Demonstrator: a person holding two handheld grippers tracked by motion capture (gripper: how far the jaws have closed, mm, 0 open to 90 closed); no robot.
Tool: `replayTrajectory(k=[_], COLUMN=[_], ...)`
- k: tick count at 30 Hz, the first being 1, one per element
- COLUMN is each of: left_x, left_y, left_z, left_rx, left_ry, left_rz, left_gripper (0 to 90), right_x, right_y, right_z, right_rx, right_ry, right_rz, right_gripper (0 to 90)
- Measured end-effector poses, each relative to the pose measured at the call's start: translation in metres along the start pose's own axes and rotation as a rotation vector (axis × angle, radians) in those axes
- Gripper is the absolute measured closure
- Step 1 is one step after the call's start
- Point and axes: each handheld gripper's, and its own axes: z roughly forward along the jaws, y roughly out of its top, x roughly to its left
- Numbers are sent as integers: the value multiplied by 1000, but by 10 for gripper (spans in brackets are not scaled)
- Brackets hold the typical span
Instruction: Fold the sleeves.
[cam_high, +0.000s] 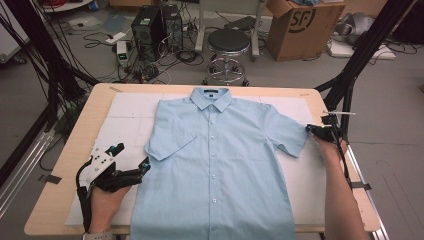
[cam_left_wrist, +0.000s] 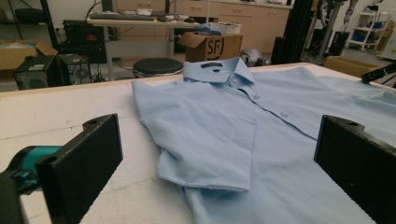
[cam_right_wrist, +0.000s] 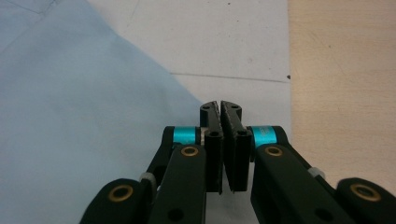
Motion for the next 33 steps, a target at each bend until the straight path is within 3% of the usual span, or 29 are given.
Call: replayTrajectory(k=[3, 6, 10, 16, 22, 23, 33], left_x=[1, -1, -3, -3, -3, -3, -4], left_y=[-1, 0, 2, 3, 4, 4, 3], left_z=[0, 1, 2, 2, 2, 2, 3], left_rx=[-6, 7, -2, -12, -18, -16, -13], left_ry=[-10, -11, -22, -28, -31, -32, -39], left_rz=[-3, 19, 19, 14, 1, 2, -4], left_gripper=[17, 16, 17, 16, 17, 16, 17], right_x=[1, 5, 10, 26, 49, 58, 99], right_y=[1, 6, 12, 27, 42, 45, 45], right_z=[-2, -14, -25, -44, -57, -59, -56], right_rx=[3, -29, -56, -69, -86, -86, -66], right_ry=[-3, -11, -11, -16, 2, 6, 45], right_rz=[0, 2, -1, -50, -79, -95, -137], right_gripper=[882, 883, 884, 885, 887, 887, 887])
